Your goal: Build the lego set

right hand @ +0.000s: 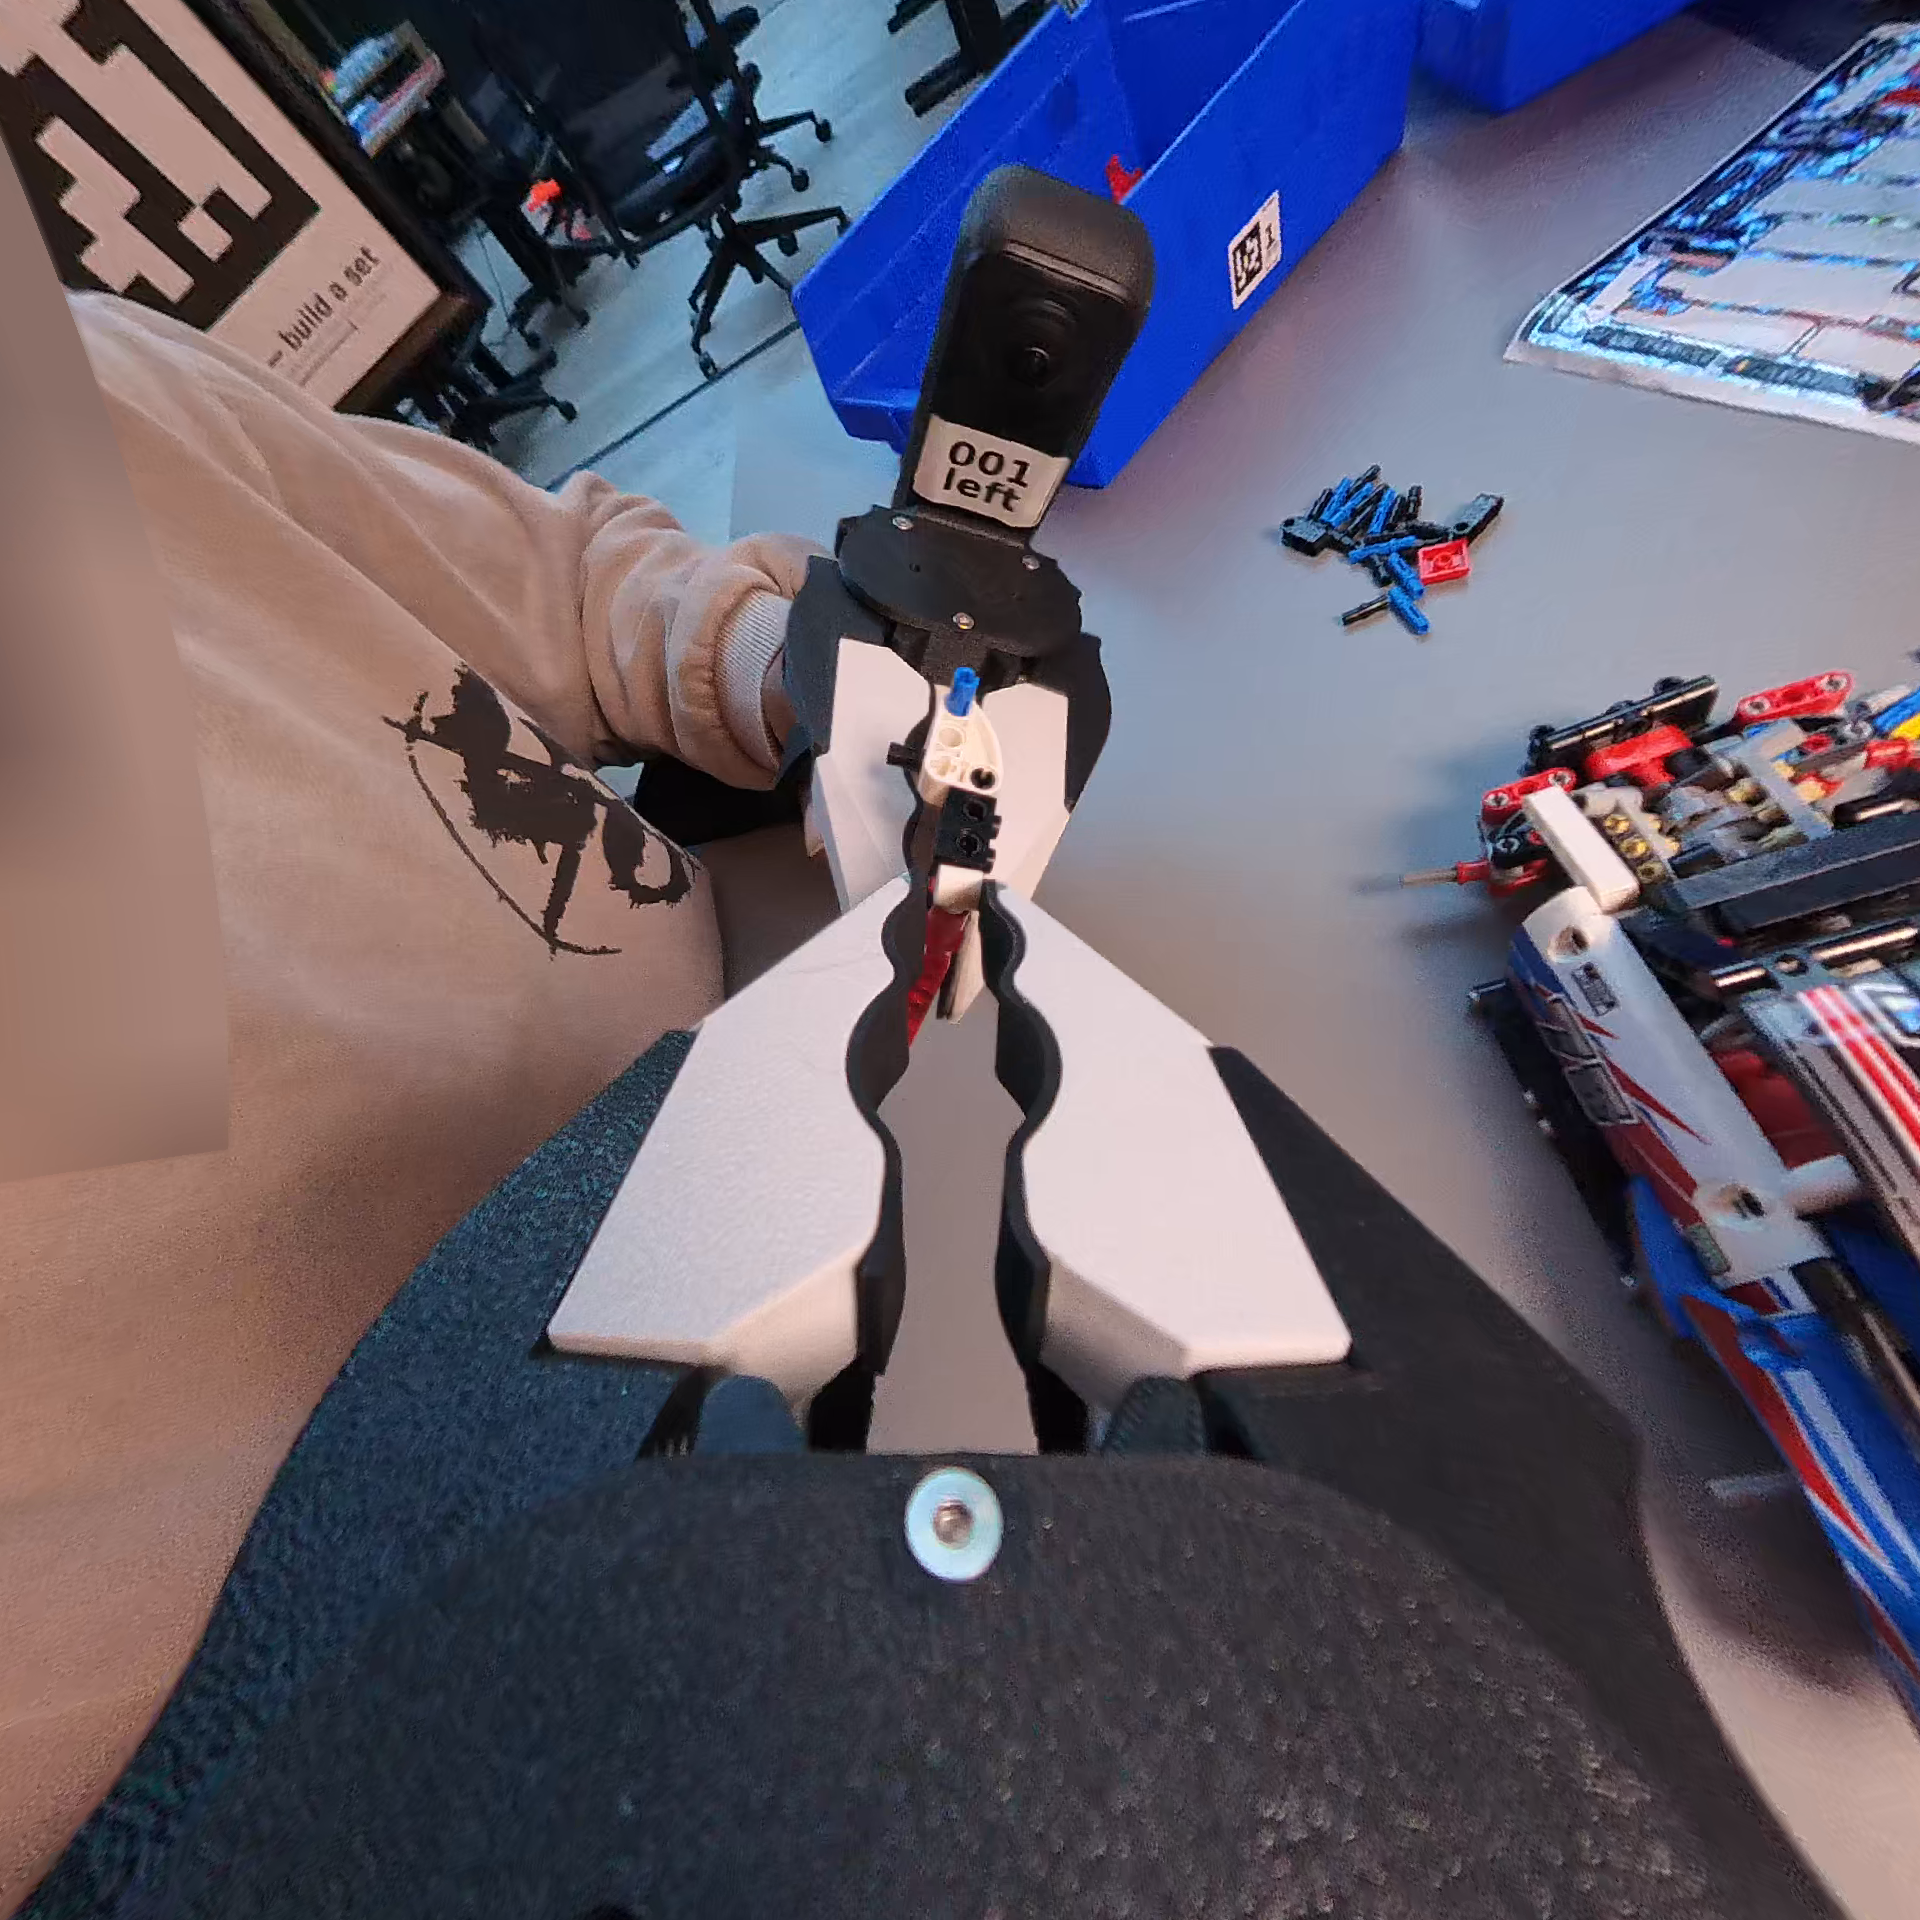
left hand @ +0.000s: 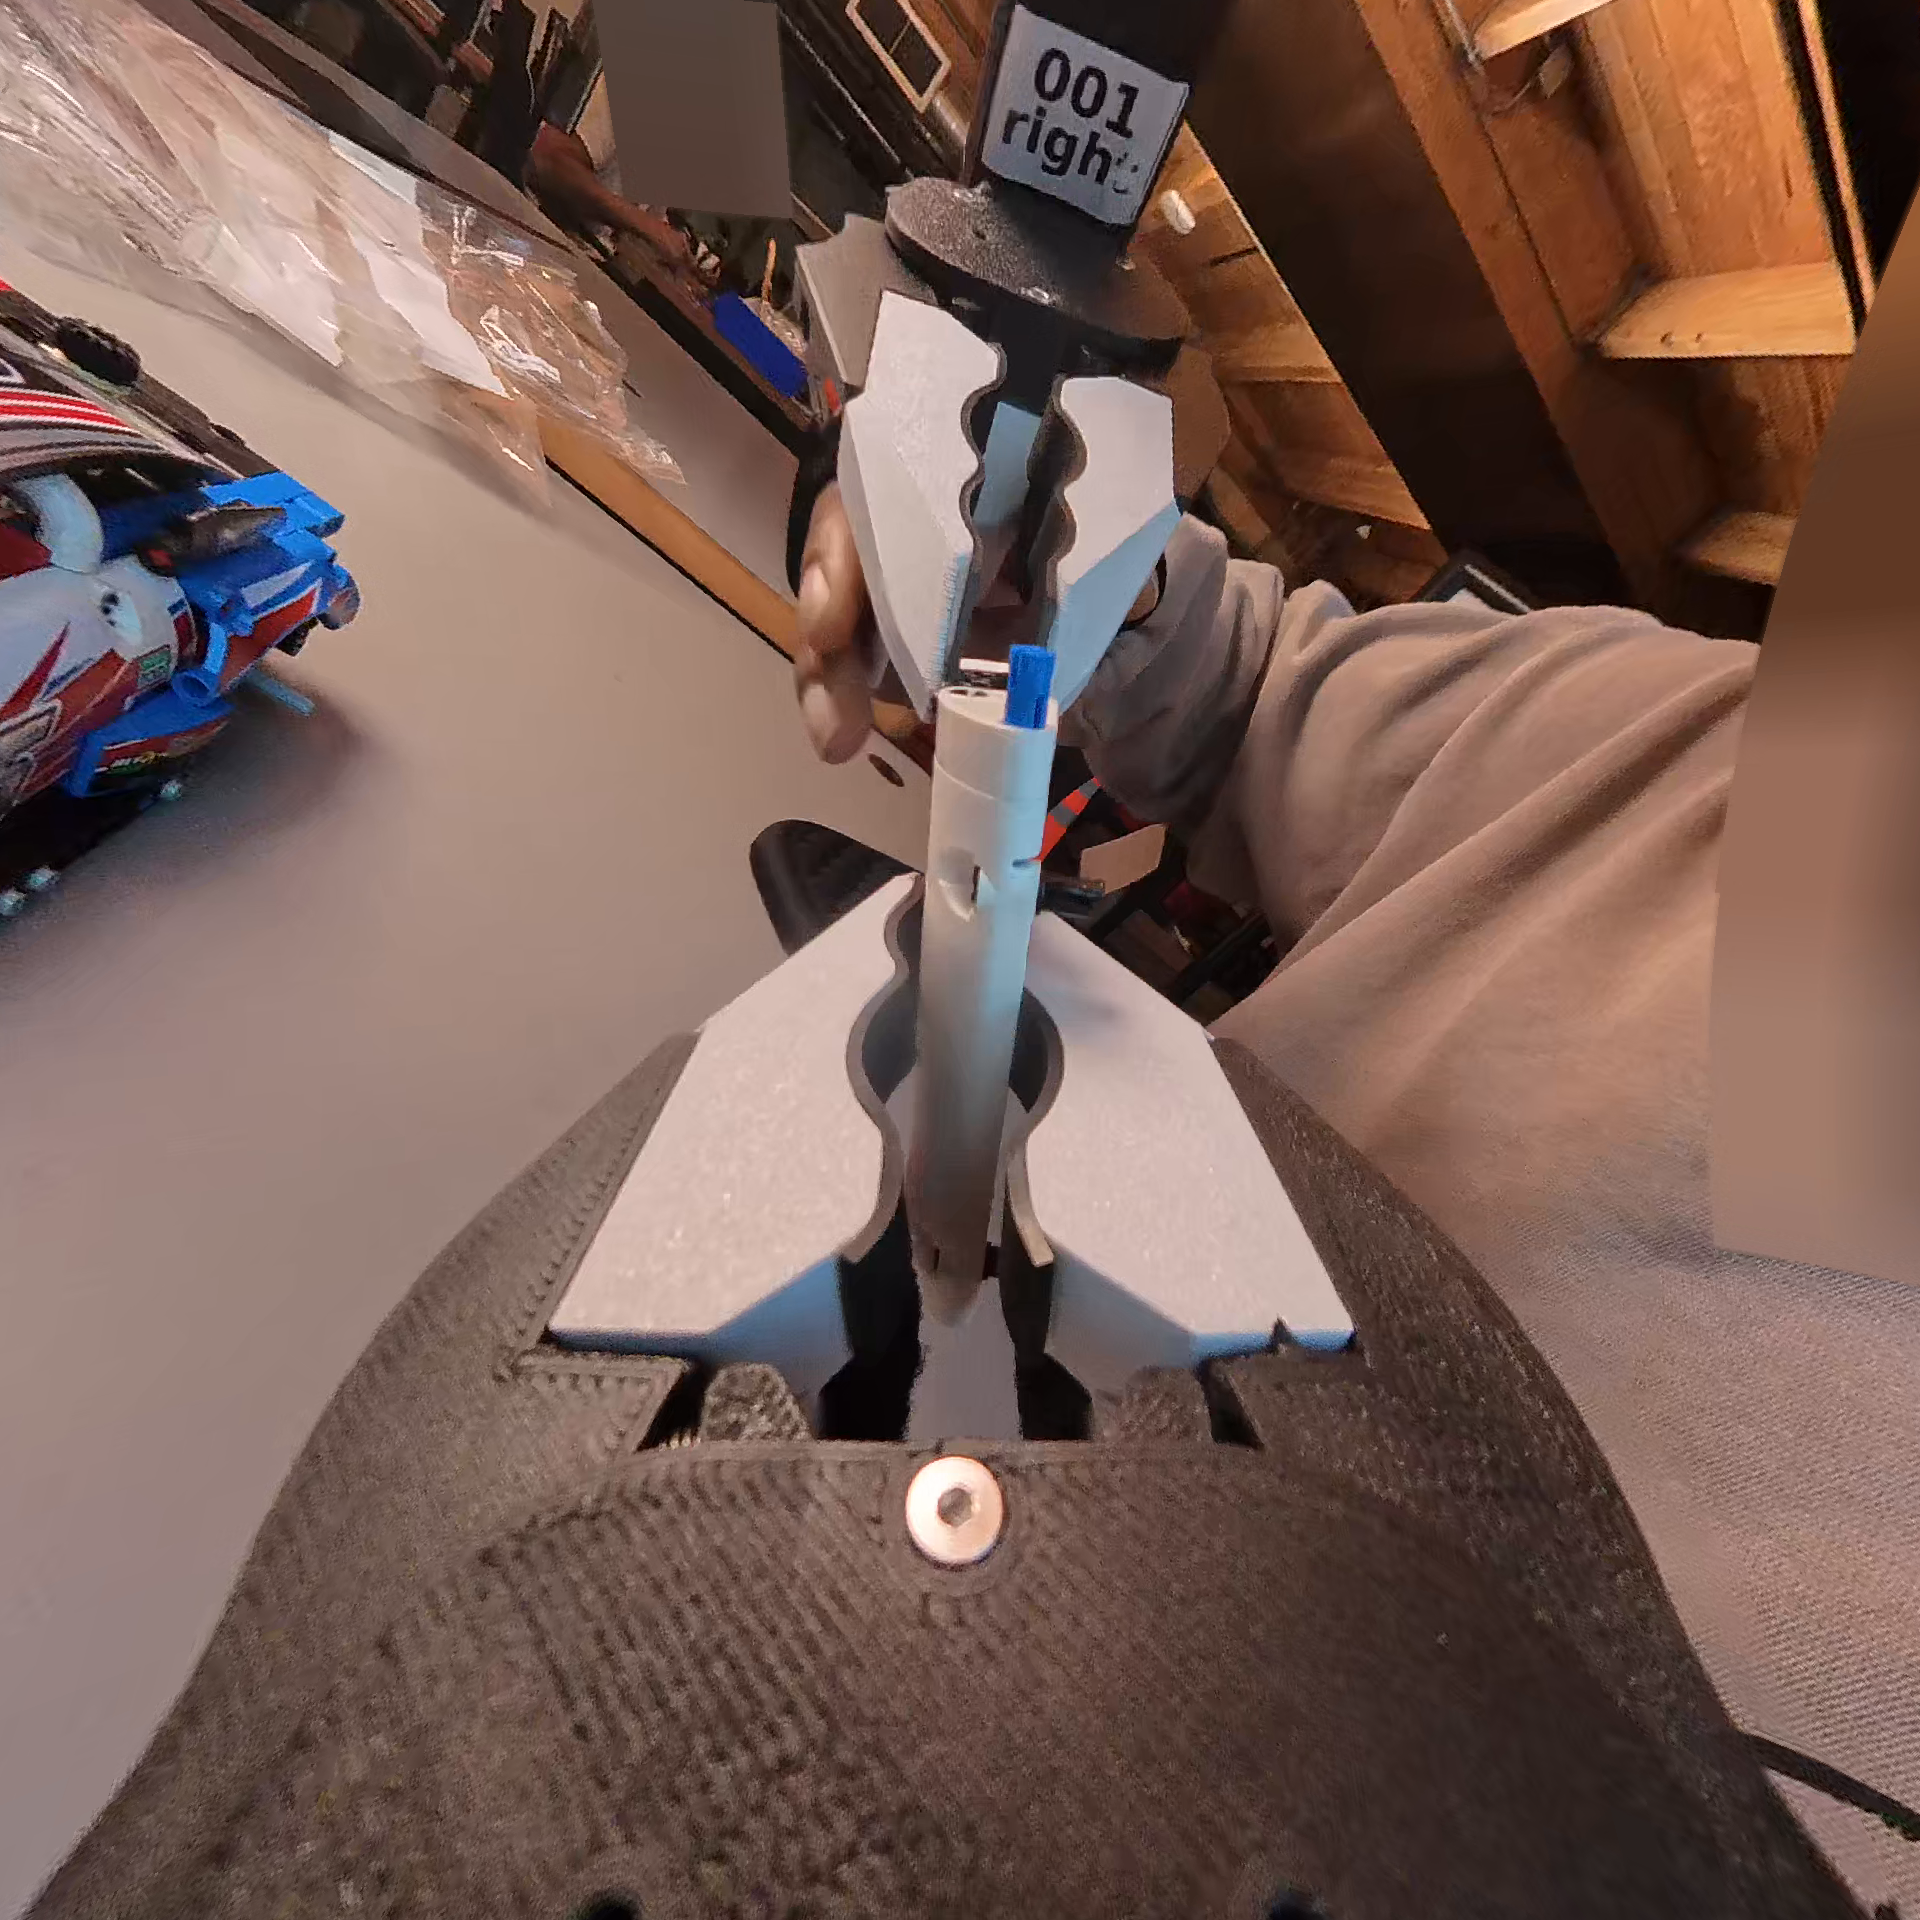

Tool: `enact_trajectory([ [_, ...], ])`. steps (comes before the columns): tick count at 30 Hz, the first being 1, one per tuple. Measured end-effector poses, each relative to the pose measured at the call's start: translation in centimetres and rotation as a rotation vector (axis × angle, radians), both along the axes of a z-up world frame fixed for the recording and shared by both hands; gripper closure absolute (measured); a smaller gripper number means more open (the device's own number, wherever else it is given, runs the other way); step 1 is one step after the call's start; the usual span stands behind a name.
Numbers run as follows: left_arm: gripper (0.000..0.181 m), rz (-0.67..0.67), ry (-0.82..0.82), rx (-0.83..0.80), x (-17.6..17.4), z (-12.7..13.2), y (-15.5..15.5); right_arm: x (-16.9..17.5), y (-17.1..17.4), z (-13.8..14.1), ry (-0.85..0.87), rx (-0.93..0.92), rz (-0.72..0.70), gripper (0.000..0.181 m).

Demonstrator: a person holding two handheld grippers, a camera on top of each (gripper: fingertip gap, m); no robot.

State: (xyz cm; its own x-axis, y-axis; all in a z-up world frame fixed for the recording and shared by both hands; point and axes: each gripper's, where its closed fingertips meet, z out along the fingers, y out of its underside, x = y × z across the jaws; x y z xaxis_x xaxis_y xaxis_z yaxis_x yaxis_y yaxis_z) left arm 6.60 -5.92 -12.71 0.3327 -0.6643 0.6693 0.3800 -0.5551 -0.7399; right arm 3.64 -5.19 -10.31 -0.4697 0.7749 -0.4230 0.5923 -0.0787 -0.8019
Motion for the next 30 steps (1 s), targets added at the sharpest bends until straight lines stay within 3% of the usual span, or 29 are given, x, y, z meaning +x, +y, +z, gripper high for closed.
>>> enact_trajectory([
  [2,0.175,-0.006,-0.036,-0.022,0.0,0.1,0.1,0.1,0.1,0.1,0.065,0.088,0.033,0.171],
  [4,0.174,0.004,-0.063,-0.044,-0.5,0.0,0.3,0.6,-0.7,0.0,0.148,0.163,0.090,0.138],
  [6,0.174,-0.006,-0.115,-0.061,-0.7,0.2,0.2,0.8,-1.4,0.5,0.172,0.129,0.108,0.122],
  [12,0.174,0.036,-0.052,-0.004,-0.8,-0.3,0.2,-0.3,-1.4,-0.2,0.162,0.020,0.011,0.123],
  [16,0.174,0.128,0.177,0.206,-1.1,-0.2,0.2,0.1,-2.0,0.9,0.249,0.038,0.029,0.122],
  [23,0.174,0.241,0.432,0.509,-1.3,1.0,-0.2,0.6,-3.3,3.0,0.375,-0.105,0.016,0.126],
  [26,0.174,0.261,0.506,0.623,-1.3,1.6,-0.8,1.0,-3.4,4.1,0.395,-0.271,0.031,0.129],
  [27,0.174,0.221,0.541,0.685,-0.8,1.5,-1.4,0.8,-2.6,4.8,0.411,-0.353,-0.012,0.116],
  [29,0.174,0.234,0.672,0.767,-0.4,0.7,-1.6,1.3,-0.9,6.1,0.423,-0.522,-0.024,0.126],
  [30,0.174,0.248,0.704,0.795,-0.4,0.7,-1.7,1.3,-0.7,5.5,0.400,-0.499,-0.024,0.131],
])
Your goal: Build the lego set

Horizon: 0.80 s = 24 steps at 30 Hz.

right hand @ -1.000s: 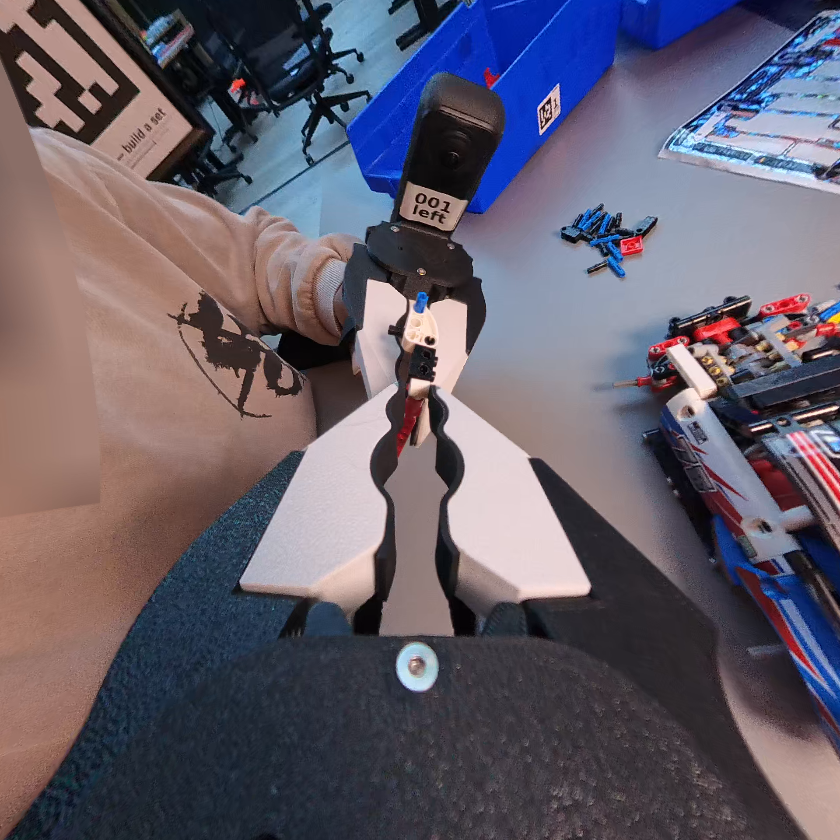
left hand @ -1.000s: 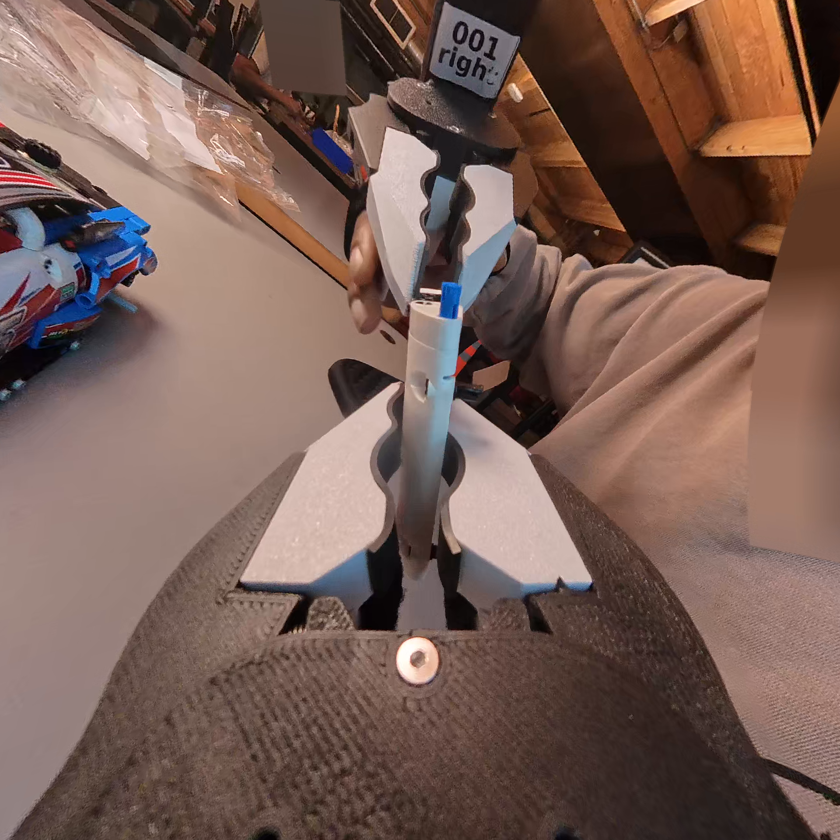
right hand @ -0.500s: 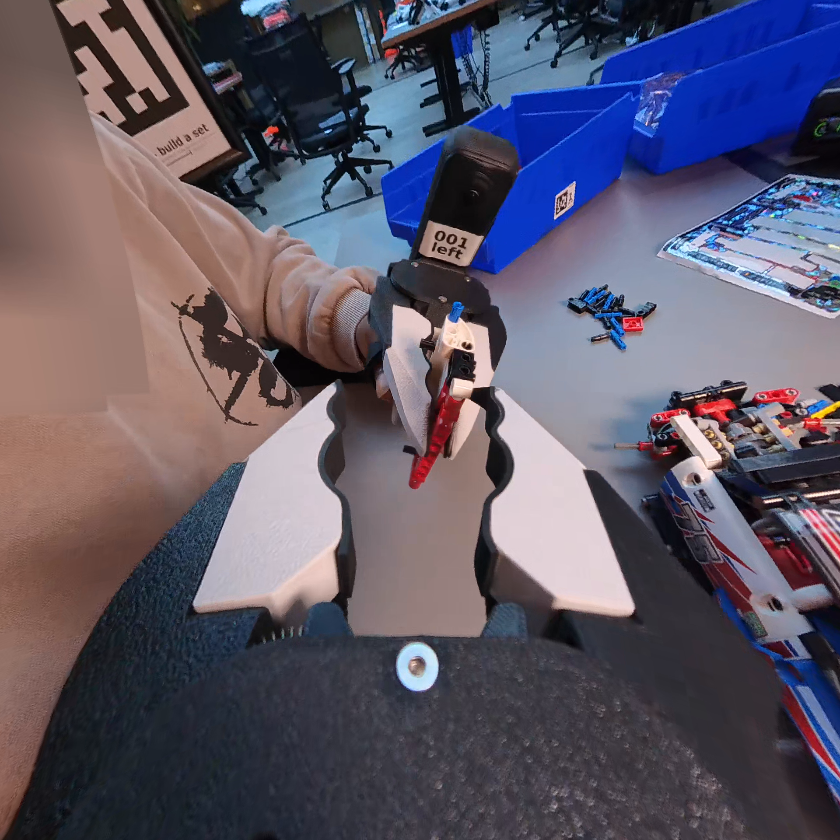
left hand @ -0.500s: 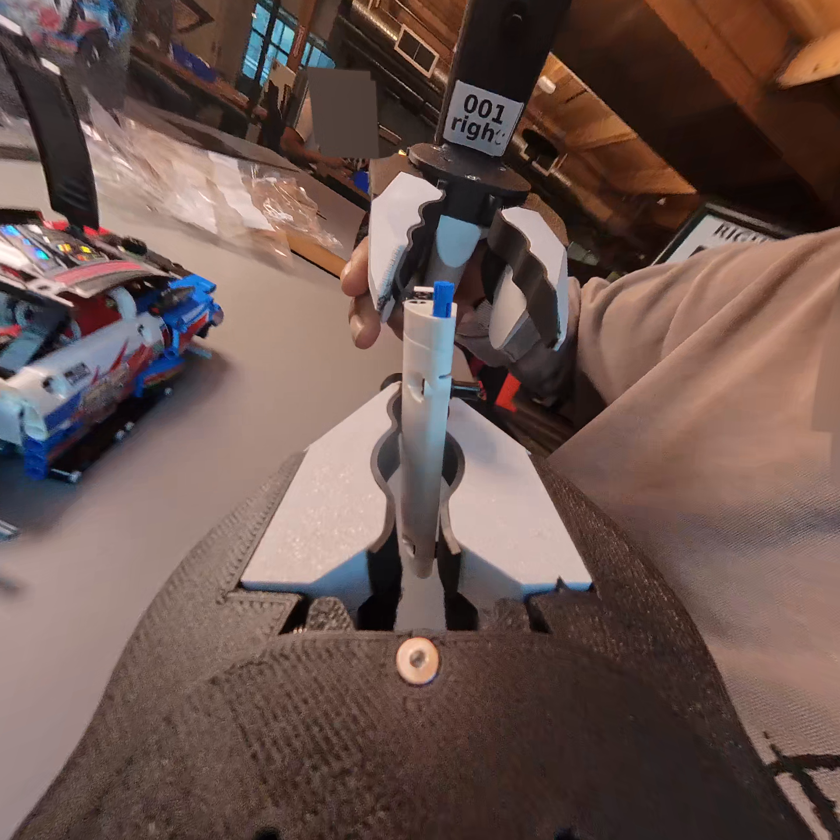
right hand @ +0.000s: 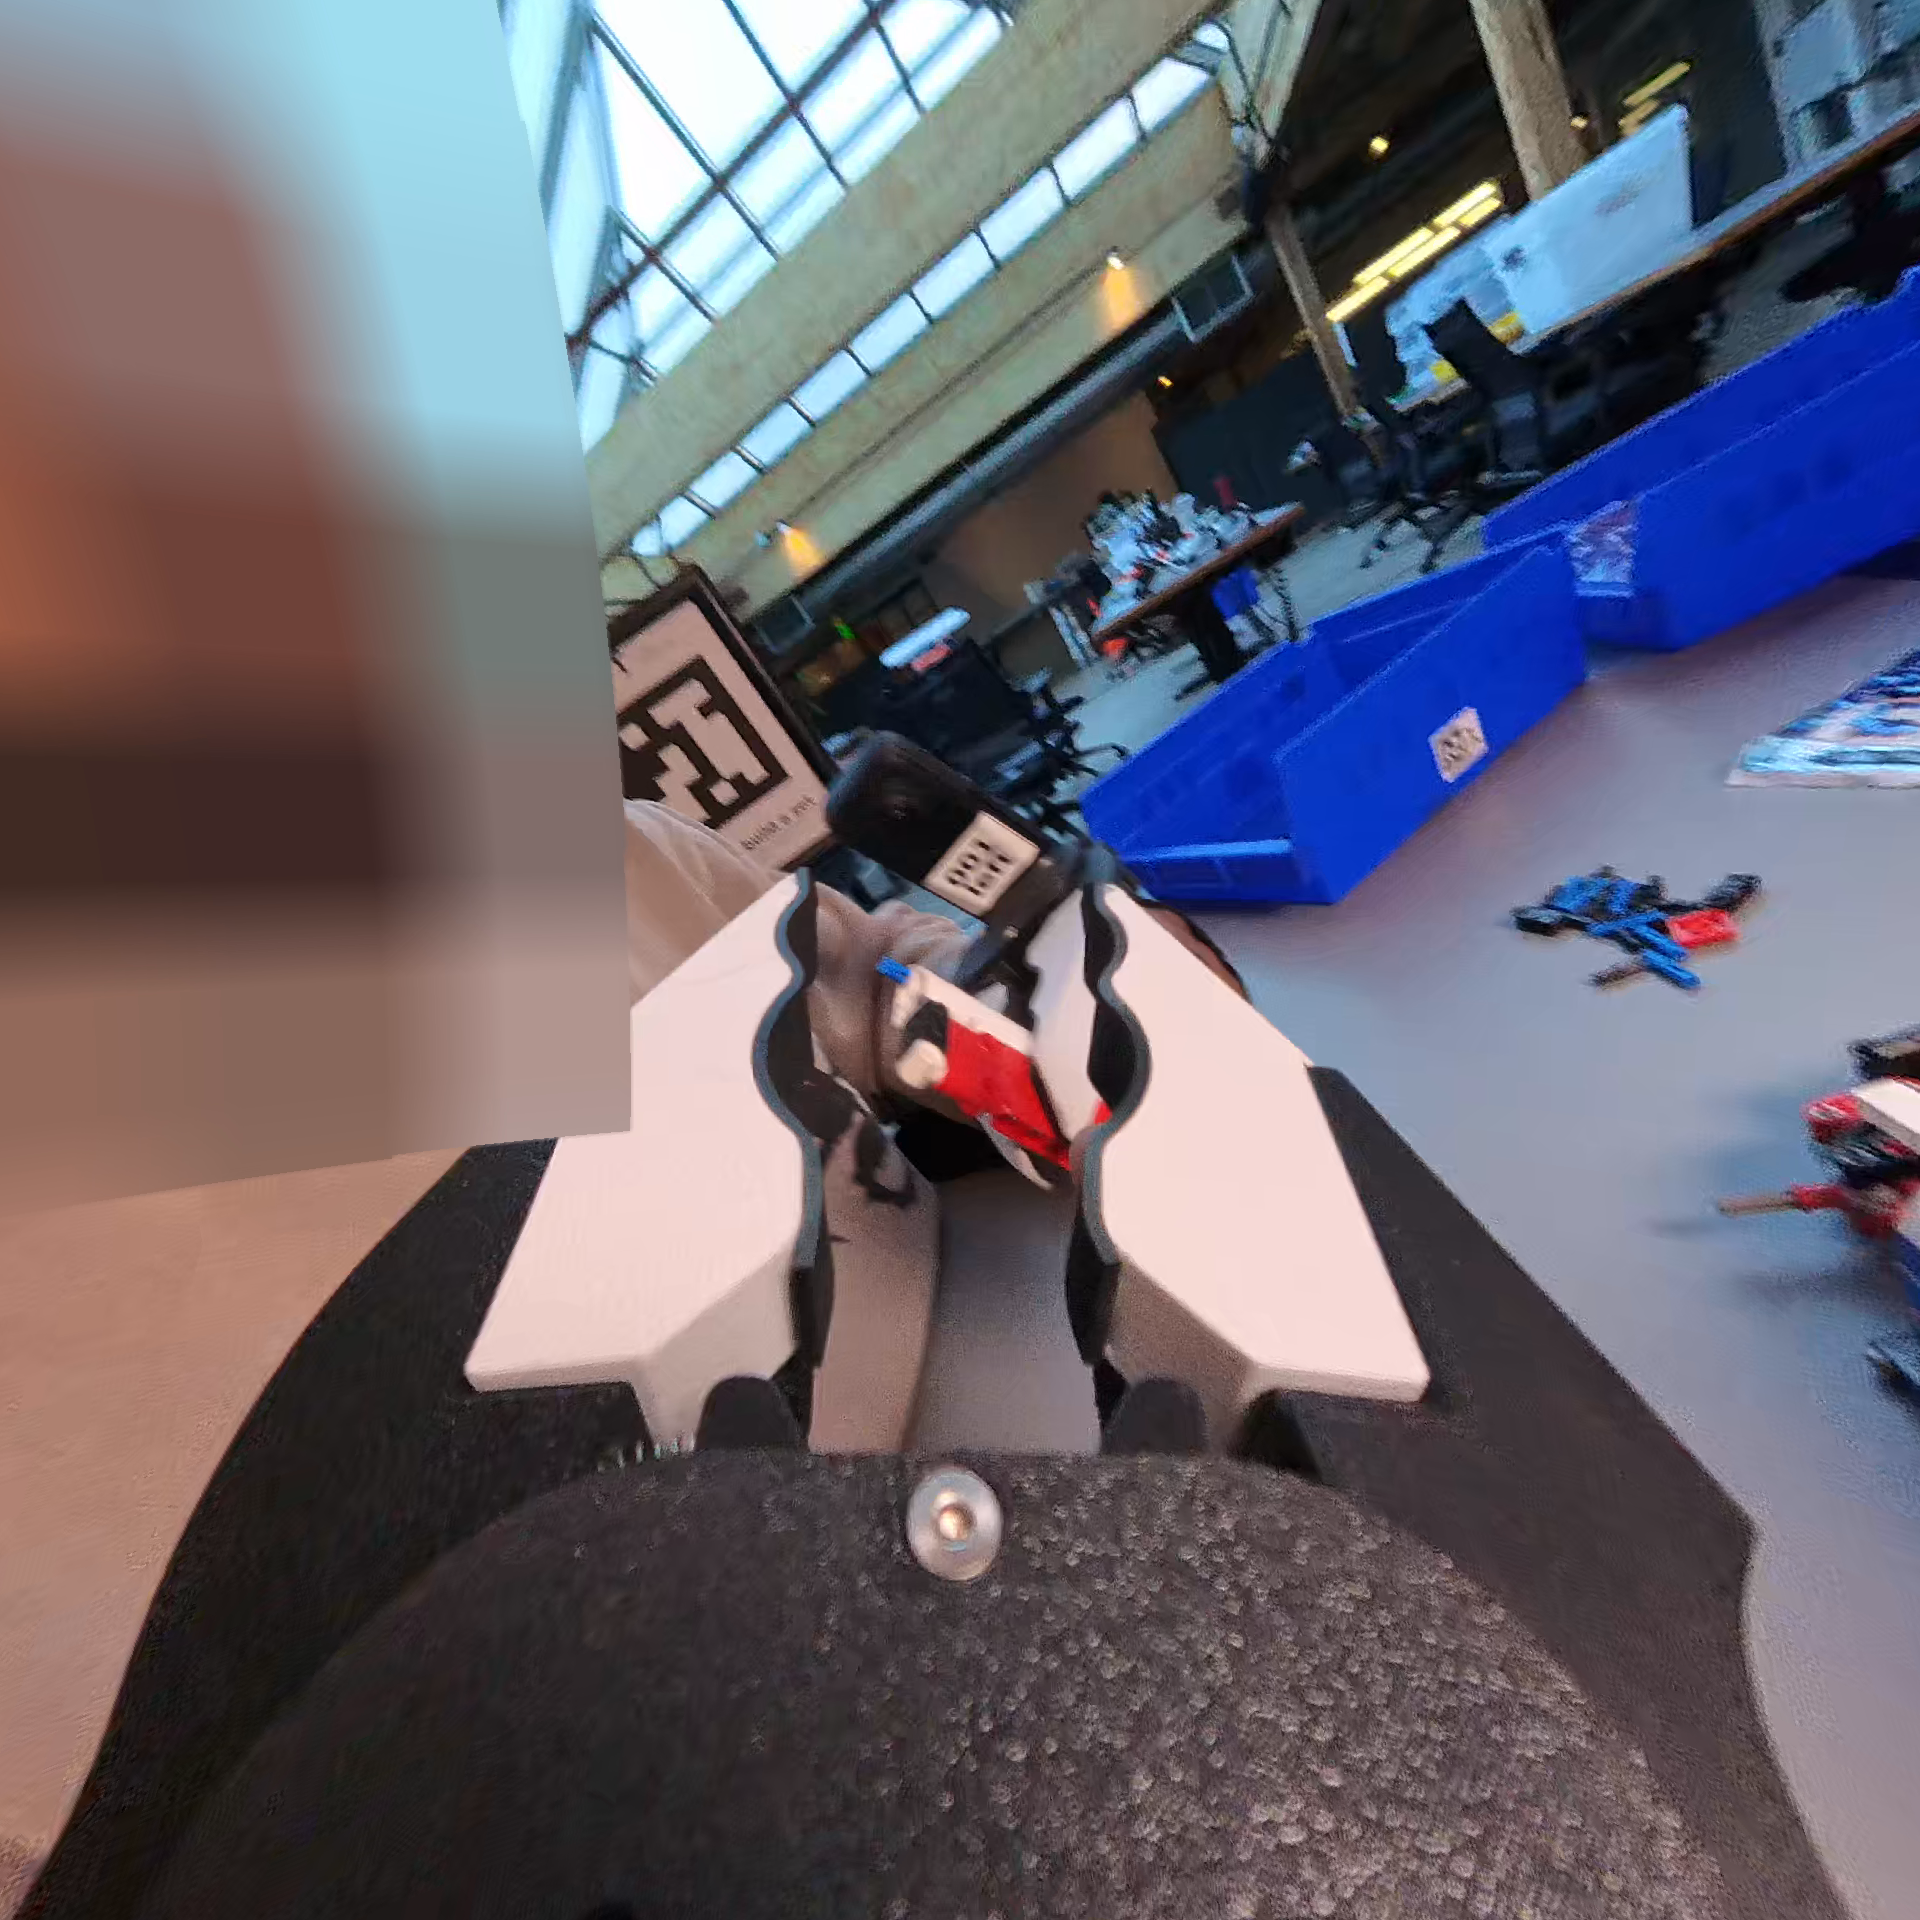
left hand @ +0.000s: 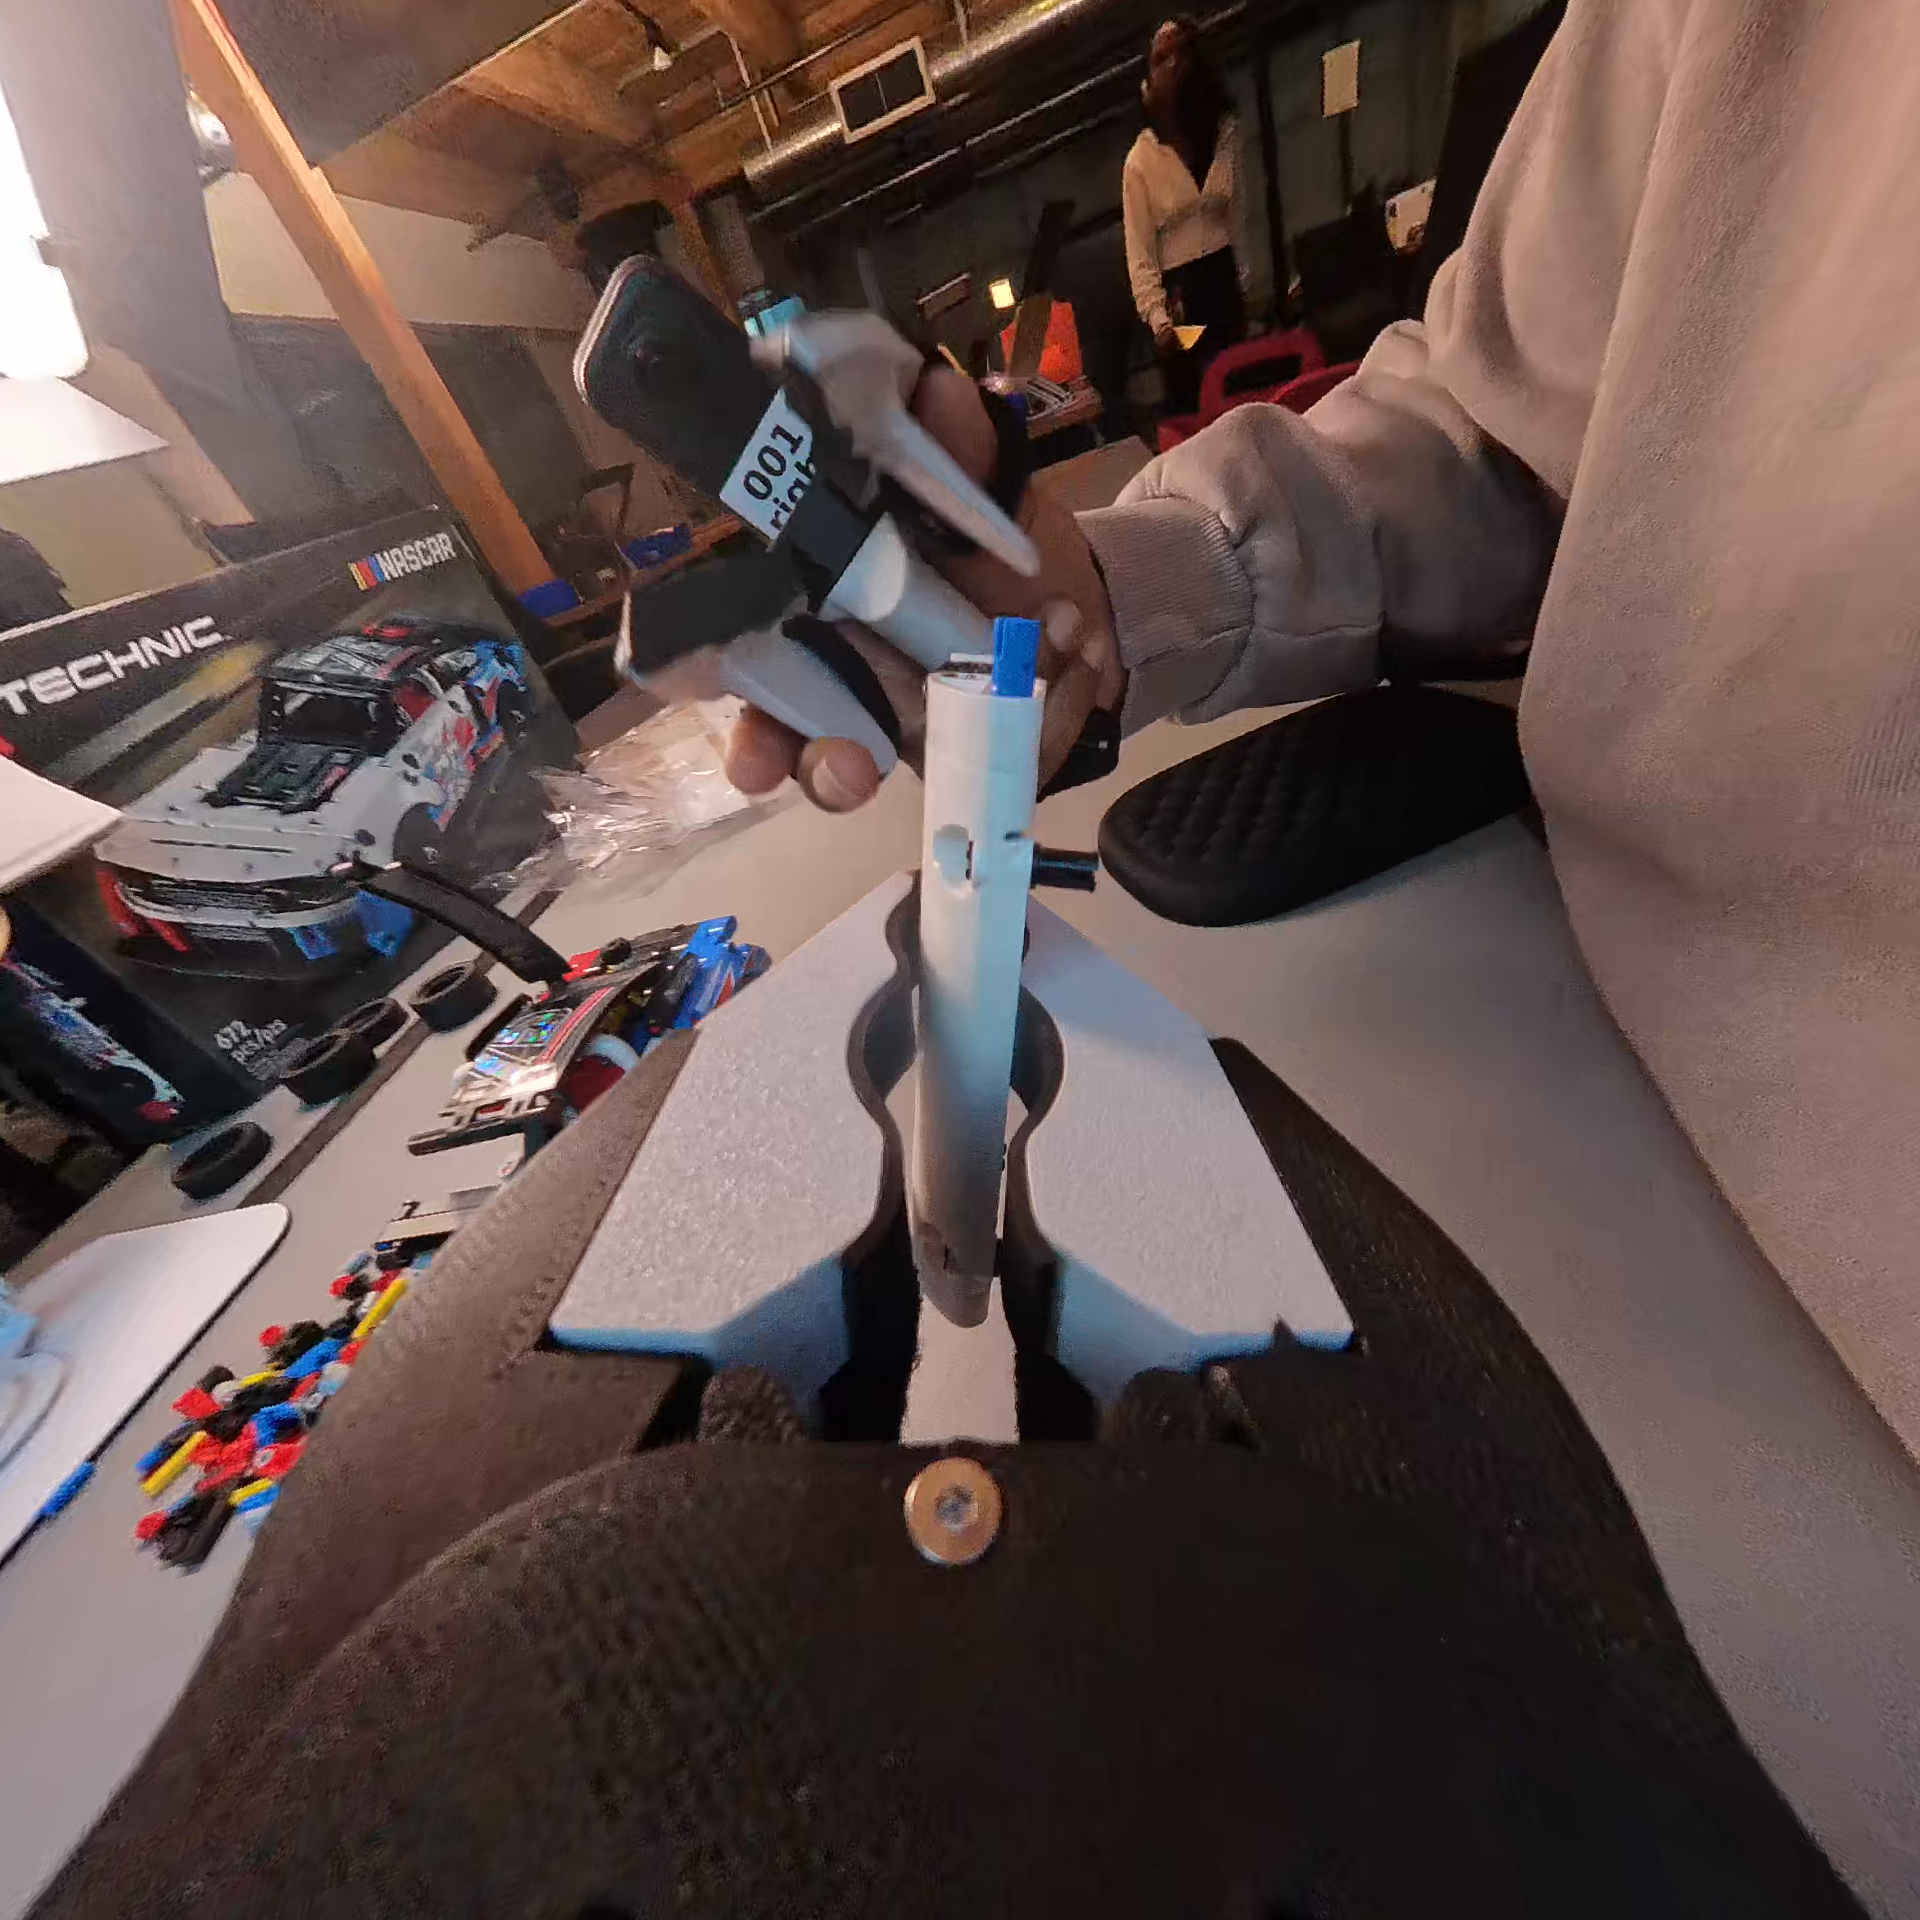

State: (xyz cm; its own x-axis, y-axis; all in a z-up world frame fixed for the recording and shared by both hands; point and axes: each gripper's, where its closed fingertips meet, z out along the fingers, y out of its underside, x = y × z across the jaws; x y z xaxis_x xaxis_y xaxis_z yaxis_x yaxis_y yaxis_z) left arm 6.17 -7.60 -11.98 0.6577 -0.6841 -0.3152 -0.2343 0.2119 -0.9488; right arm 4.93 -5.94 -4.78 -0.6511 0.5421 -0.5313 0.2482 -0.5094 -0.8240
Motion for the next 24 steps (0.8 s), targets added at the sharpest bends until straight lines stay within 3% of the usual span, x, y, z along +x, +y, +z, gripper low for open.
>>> enact_trajectory([
  [2,0.174,0.011,0.008,0.015,-0.4,0.3,0.1,-0.4,-0.4,-1.9,-0.009,0.168,-0.071,0.141],
  [7,0.174,0.082,0.099,0.075,-1.8,-0.1,0.5,-0.8,-0.6,-3.8,0.020,0.368,-0.136,0.153],
  [12,0.174,0.221,0.354,0.231,-2.9,-0.7,1.0,0.2,-1.0,-3.2,0.138,0.450,-0.165,0.181],
  [17,0.174,0.287,0.533,0.344,-3.1,-1.0,1.1,0.7,-1.2,-4.5,0.110,0.517,-0.170,0.181],
  [24,0.174,0.281,0.569,0.330,-3.0,-1.7,1.3,0.3,-2.5,-6.9,0.011,0.517,-0.134,0.174],
])
